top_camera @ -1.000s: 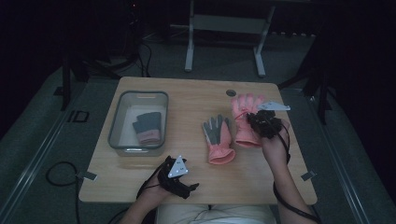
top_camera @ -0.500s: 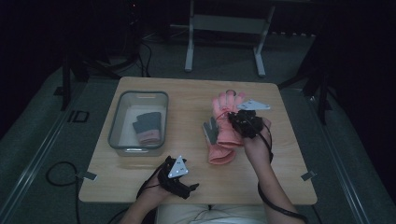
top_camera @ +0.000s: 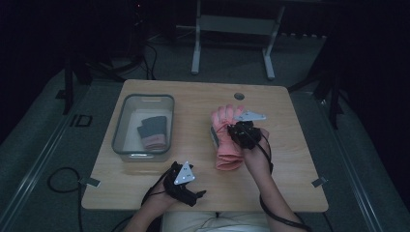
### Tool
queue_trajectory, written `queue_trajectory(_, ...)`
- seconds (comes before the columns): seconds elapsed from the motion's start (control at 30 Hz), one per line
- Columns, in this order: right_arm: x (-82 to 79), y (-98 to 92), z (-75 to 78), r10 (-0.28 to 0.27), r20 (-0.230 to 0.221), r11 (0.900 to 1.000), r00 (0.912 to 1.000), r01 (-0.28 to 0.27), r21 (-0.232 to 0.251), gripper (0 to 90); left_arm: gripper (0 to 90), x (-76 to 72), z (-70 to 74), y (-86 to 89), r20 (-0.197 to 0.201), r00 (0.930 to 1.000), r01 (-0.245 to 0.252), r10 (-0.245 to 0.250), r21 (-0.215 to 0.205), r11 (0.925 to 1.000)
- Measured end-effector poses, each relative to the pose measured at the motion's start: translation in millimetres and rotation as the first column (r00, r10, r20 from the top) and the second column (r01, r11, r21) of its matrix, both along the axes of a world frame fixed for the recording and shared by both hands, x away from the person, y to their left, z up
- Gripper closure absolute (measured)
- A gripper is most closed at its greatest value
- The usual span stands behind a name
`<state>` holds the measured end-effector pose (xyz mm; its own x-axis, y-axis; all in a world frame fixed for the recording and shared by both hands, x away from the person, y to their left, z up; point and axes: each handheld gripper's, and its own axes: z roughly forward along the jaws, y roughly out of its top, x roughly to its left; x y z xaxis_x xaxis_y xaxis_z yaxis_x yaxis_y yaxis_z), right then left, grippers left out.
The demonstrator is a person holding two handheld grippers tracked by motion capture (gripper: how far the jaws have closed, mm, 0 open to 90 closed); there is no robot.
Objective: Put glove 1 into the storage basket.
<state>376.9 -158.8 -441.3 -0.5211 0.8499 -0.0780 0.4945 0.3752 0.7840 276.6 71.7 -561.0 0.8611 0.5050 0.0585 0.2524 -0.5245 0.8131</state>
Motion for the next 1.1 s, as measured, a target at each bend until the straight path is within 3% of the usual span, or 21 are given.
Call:
queue_trajectory(0.23, 7.3, 0.8, -25.3, -0.016, -0.049, 1.000, 0.9987, 0.015, -0.027, 84.7, 1.4, -0.1, -0.1, 0.2, -0.003, 1.0000, -0.001, 0.001, 0.000, 1.0000)
queue_trajectory(0.63, 18.6, 1.6, -50.4, -0.026, -0.098, 0.999, 0.9948, 0.023, -0.032, 82.3, 1.4, 0.2, -0.6, 0.1, -0.008, 1.0000, -0.001, 0.001, -0.004, 1.0000)
queue_trajectory(0.83, 17.8, 3.1, -46.7, -0.012, -0.086, 1.000, 0.9962, 0.010, -0.021, 75.0, 1.4, 0.7, -1.0, 0.6, -0.011, 0.9999, -0.002, 0.002, -0.007, 1.0000)
queue_trajectory(0.93, 16.0, 1.3, -39.3, 0.006, -0.082, 1.000, 0.9966, -0.006, -0.003, 69.8, 1.4, 1.0, -0.4, 1.3, -0.012, 0.9999, -0.003, 0.003, -0.011, 0.9999)
queue_trajectory(1.1, 9.7, -2.1, -22.7, 0.042, -0.049, 0.999, 0.9979, -0.041, 0.022, 68.6, 1.4, 0.9, -0.1, 1.8, -0.017, 0.9998, -0.008, 0.008, -0.021, 0.9997)
